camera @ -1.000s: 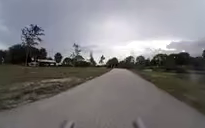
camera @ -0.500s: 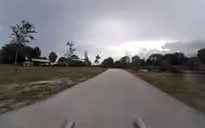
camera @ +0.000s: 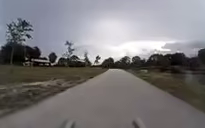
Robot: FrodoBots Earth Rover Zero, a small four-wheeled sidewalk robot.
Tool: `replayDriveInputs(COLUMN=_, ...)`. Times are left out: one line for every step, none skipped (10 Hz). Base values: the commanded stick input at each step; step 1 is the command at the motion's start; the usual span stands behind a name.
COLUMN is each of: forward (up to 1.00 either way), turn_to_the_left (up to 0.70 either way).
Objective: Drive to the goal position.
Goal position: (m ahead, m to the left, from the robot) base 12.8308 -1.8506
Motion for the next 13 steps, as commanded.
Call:
replayDriveInputs(forward=1.0, turn_to_the_left=0.0)
replayDriveInputs(forward=1.0, turn_to_the_left=0.0)
replayDriveInputs(forward=1.0, turn_to_the_left=0.0)
replayDriveInputs(forward=1.0, turn_to_the_left=0.0)
replayDriveInputs(forward=1.0, turn_to_the_left=-0.01)
replayDriveInputs(forward=1.0, turn_to_the_left=-0.09)
replayDriveInputs(forward=1.0, turn_to_the_left=-0.18)
replayDriveInputs(forward=1.0, turn_to_the_left=-0.27)
replayDriveInputs(forward=1.0, turn_to_the_left=-0.36)
replayDriveInputs(forward=1.0, turn_to_the_left=-0.18)
replayDriveInputs(forward=1.0, turn_to_the_left=0.0)
replayDriveInputs(forward=1.0, turn_to_the_left=0.0)
replayDriveInputs(forward=1.0, turn_to_the_left=-0.05)
